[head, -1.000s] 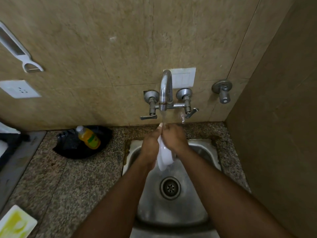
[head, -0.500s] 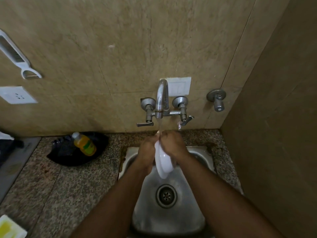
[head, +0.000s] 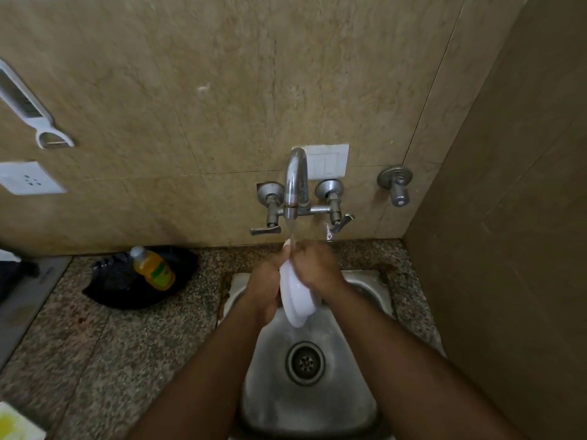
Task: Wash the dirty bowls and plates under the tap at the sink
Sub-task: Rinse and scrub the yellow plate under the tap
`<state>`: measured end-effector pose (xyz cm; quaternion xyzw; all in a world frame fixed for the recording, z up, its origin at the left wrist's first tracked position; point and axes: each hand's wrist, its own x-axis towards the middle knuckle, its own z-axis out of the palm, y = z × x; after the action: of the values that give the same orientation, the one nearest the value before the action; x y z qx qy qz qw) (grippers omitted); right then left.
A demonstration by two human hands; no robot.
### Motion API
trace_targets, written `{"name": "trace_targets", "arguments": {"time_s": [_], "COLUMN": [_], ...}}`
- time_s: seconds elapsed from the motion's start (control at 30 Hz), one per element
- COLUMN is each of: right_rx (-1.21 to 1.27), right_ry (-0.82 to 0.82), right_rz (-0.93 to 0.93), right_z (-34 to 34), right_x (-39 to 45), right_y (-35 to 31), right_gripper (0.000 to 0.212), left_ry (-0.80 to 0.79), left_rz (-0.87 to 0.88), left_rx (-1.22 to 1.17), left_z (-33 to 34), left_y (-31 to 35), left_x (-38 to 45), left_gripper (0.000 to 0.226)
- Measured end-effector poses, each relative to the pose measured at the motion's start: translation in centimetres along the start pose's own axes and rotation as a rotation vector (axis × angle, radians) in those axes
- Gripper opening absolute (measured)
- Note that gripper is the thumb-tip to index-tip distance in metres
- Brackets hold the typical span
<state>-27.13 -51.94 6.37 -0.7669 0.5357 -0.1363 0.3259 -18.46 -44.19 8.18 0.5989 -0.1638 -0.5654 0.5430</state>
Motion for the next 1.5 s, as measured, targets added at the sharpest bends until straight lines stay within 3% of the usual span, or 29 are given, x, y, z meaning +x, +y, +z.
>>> {"name": "trace_targets", "arguments": {"time_s": [0.07, 0.17, 0.27, 0.33, 0.4, 0.57, 0.63, 0.83, 0.97, 1.07, 1.17, 1.27, 1.4, 1.5], "right_rx": [0.059, 0.026, 0.151, 0.145, 0.13, 0.008, -0.019, 0.274, 0.216, 0.26, 0.479, 0.719, 0.803, 0.859], "right_ry": [0.093, 0.09, 0.032, -0.071, -0.074, 0.09, 0.104, -0.058, -0.112, -0.131, -0.119, -0.219, -0.311, -0.358], "right_rz": [-0.146, -0.283, -0.072, 0.102, 0.162, -0.167, -0.238, 0.123, 0.12, 0.112, 0.328, 0.58, 0.603, 0.627], "right_z": [0.5, 1.9, 1.4, 0.6, 0.3, 1.6, 2.3, 0.4, -0.9, -0.6, -0.5, -1.1, -1.9, -2.2], "right_x": [-1.6, -2.6, -1.6, -0.5, 0.0, -1.8, -2.1, -0.1, -0.3, -1.3, -1.8, -2.0, -2.5, -2.6], "right_y": [-0.5, -0.1, 0.4, 0.4, 0.9, 1.3, 1.5, 1.2, 0.9, 1.3, 1.6, 2.0, 2.5, 2.4], "right_gripper": [0.047, 0.055, 0.043, 0.045, 0.047, 0.044, 0.047, 0.035, 0.034, 0.031, 0.04, 0.063, 0.055, 0.064], "left_ry": [0.01, 0.064, 0.087, 0.056, 0.063, 0.1, 0.13, 0.095, 0.085, 0.172, 0.222, 0.18, 0.111, 0.158], "left_rz": [-0.014, -0.005, -0.003, -0.008, -0.03, -0.067, -0.075, -0.032, -0.102, -0.114, -0.071, -0.009, 0.035, 0.235], "left_rx": [-0.074, 0.05, 0.245, 0.247, 0.167, -0.029, 0.019, 0.204, 0.071, 0.058, 0.067, -0.055, -0.037, 0.321], "left_z": [0.0, 0.0, 0.4, 0.7, 0.8, 1.0, 1.2, 0.7, -0.3, -0.4, -0.3, -1.2, -3.5, -2.0], "left_y": [1.1, 2.2, 1.7, 0.5, -0.1, 0.7, 1.5, 0.2, -0.8, -0.6, -0.6, -1.4, -4.4, -2.8], "left_x": [0.2, 0.8, 0.1, -0.4, -0.6, 0.4, 0.4, -0.5, -0.9, -1.3, -1.2, 0.0, 3.0, -0.2], "left_gripper": [0.042, 0.037, 0.034, 0.036, 0.037, 0.043, 0.041, 0.029, 0.03, 0.027, 0.015, 0.035, 0.08, 0.043]}}
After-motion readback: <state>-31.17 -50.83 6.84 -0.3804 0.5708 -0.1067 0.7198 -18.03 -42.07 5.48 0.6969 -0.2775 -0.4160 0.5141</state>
